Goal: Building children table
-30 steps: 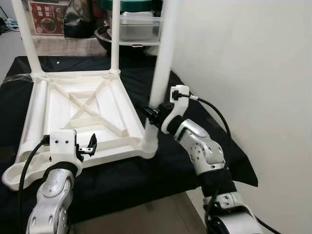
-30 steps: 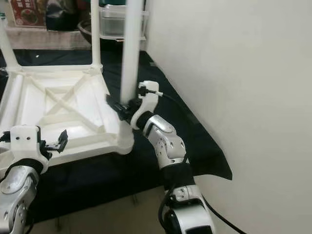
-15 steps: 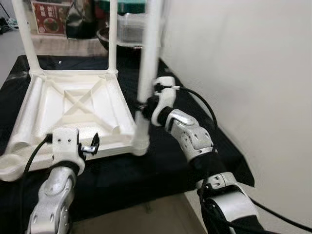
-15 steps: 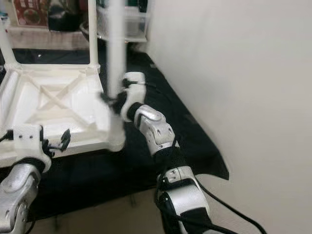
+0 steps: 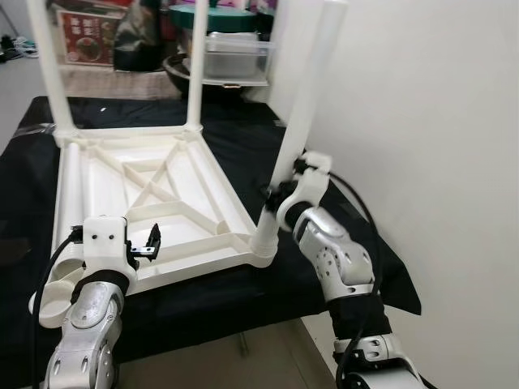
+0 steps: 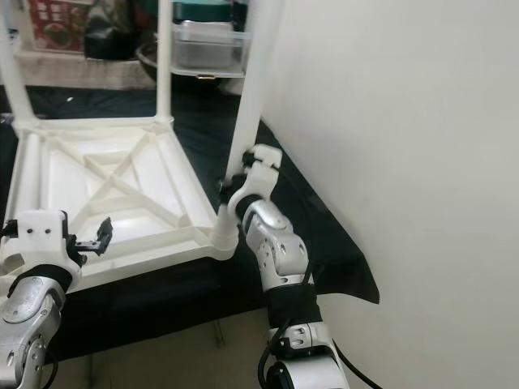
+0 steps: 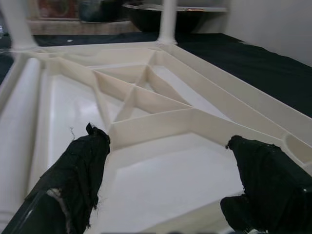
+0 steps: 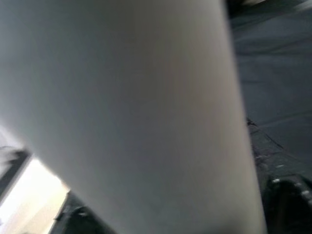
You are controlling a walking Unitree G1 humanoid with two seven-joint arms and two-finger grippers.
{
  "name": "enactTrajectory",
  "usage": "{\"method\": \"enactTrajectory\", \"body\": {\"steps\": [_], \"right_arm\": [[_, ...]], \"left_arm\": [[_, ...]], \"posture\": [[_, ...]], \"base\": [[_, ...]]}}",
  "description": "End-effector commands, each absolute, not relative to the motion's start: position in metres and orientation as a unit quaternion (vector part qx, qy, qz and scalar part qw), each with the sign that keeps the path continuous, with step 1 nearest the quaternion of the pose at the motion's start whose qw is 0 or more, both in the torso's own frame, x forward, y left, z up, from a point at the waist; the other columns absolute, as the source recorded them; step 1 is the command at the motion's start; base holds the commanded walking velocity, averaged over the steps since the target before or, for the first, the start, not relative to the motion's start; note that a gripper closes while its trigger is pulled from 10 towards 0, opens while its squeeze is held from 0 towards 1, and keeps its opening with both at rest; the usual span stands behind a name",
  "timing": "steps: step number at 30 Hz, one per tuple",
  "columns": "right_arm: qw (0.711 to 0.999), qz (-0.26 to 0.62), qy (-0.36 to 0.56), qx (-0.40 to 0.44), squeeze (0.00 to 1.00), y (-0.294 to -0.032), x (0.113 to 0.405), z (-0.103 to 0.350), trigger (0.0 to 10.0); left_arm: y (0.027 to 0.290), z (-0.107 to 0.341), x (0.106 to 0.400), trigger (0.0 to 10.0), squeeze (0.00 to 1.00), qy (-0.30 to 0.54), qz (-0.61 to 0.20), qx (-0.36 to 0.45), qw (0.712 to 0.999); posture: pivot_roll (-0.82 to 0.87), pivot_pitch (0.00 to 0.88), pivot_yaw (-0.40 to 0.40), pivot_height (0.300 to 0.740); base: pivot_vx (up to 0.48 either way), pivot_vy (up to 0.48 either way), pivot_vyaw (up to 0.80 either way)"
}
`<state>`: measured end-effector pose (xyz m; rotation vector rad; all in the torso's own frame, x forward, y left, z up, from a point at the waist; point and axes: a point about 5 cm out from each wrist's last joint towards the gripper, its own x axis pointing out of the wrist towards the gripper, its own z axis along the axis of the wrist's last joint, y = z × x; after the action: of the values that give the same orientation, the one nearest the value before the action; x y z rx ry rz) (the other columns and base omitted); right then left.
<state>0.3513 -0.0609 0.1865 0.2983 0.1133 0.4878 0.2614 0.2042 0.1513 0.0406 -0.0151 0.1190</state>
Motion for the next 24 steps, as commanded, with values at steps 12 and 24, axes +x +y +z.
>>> {"method": "enactTrajectory", "body": {"steps": [12, 24], "right_arm": [[0.773, 0.631, -0.010, 0.071, 0.00, -0.043, 0.314, 0.204, 3.5], [0.993, -0.006, 0.102, 0.056, 0.00, -0.109, 0.364, 0.145, 0.0]], "left_arm": [[0.202, 0.148, 0.264, 10.0, 0.00, -0.002, 0.055, 0.017, 0.998], [0.202, 0.149, 0.262, 10.0, 0.00, -0.002, 0.055, 0.015, 0.998]], "posture": [[0.16, 0.000, -0.164, 0.740], [0.16, 0.000, -0.158, 0.740]], "base": [[0.000, 0.000, 0.00], [0.000, 0.000, 0.00]]}}
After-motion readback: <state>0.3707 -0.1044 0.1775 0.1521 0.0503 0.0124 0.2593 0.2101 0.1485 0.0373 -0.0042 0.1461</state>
